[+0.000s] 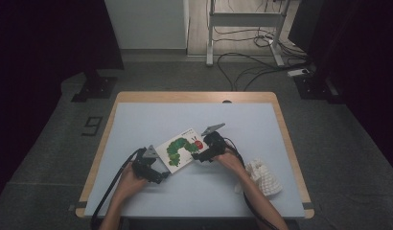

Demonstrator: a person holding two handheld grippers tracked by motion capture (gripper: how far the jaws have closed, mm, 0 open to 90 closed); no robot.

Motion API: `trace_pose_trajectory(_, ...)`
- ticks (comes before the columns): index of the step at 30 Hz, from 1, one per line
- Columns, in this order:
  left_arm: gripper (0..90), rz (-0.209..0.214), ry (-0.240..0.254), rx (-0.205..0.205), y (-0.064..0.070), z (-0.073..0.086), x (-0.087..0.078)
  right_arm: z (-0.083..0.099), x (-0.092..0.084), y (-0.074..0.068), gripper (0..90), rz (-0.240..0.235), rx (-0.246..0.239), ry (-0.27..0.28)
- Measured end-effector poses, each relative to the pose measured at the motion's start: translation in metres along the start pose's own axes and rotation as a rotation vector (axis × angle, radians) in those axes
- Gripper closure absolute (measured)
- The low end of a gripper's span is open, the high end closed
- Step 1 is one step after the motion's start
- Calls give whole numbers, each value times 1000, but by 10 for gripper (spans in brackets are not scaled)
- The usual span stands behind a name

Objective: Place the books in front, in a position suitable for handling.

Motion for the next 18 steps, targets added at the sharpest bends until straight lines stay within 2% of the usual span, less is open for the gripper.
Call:
trace_pose_trajectory(4, 0, 10, -6, 9, 5, 3, -2, 4, -3, -7, 36, 3, -1, -6)
trace_pose_trajectory(13, 0, 30, -12, 30, 23, 13, -9, 13, -11, -27, 26, 21, -36, -32)
trace_pose_trajectory(18, 0, 39, -10, 38, 32, 19, -14, 19, -16, -40, 24, 26, -34, -44)
Point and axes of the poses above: each handheld gripper's, and its own axes: x roughly forward along the jaws, z roughly out of its underside, y roughly to its right, the point moved 2 cm from there along x, roughly forward along the jaws, and after that the axes turned 6 degrees about -x, right-handed, at the moved point
